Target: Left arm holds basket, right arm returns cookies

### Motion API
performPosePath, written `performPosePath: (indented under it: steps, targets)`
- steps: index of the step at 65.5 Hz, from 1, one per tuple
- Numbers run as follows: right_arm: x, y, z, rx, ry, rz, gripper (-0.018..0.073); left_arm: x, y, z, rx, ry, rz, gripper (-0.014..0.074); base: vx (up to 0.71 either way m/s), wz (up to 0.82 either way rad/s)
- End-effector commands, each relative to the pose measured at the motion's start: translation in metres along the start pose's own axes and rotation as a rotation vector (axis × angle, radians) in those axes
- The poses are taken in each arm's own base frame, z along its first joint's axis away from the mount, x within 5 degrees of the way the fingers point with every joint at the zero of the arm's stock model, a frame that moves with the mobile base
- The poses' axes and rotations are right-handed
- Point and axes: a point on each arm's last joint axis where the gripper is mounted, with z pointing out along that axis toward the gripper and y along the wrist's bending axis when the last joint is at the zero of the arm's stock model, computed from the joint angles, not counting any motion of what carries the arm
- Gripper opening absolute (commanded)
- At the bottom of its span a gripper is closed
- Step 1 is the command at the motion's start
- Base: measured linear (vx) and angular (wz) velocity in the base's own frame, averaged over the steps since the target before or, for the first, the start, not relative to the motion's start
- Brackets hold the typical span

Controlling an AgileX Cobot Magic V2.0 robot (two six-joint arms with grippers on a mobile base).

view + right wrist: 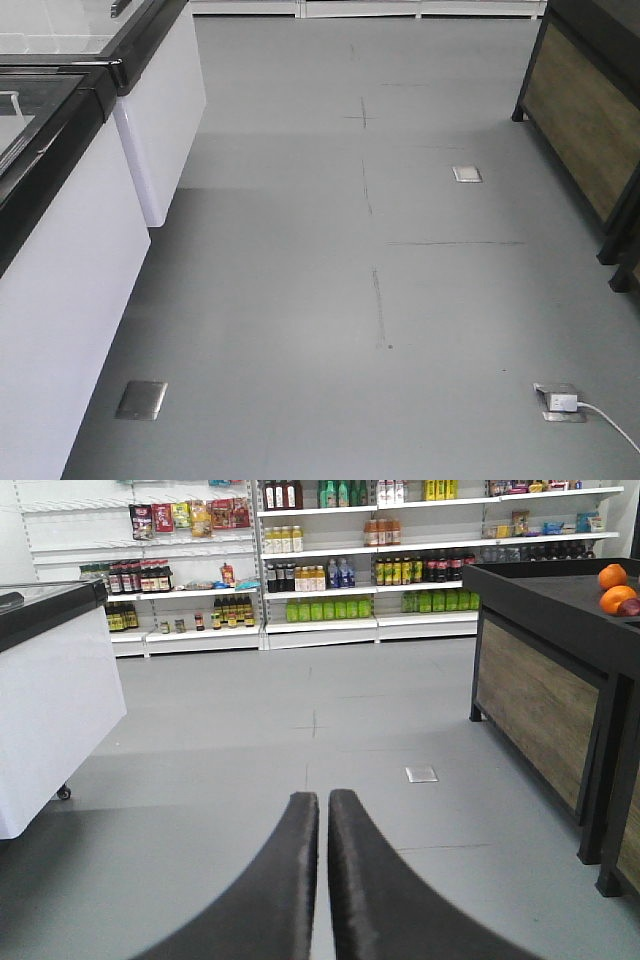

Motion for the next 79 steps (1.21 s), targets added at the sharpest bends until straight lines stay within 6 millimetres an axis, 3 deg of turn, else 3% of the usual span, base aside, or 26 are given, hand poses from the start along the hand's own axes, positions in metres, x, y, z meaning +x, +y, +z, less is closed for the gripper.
performPosePath:
  steps: [1, 10, 21, 56, 79]
  targets:
    - [-0.001, 0.0, 0.0, 0.003, -0.069, -0.008, -0.0006, -0.015, -0.001, -0.003, 0.006, -0.105, -0.006, 0.0353, 0.0, 0.0]
    - [-0.001, 0.0, 0.0, 0.003, -0.069, -0.008, -0.0006, -0.016, -0.001, -0.003, 0.006, -0.108, -0.006, 0.055, 0.0, 0.0]
    - [-0.001, 0.0, 0.0, 0.003, -0.069, -0.008, -0.0006, -0.016, -0.001, -0.003, 0.003, -0.115, 0.003, 0.0668, 0.0, 0.0]
    - [-0.001, 0.0, 0.0, 0.003, -0.069, -0.008, -0.0006, -0.016, 0.001, -0.001, -0.006, -0.11, 0.0, 0.0633, 0.0, 0.0]
    - [-0.001, 0.0, 0.0, 0.003, -0.069, -0.008, -0.0006, -0.012, 0.036, -0.001, -0.215, -0.086, -0.047, 0.0614, 0.0, 0.0]
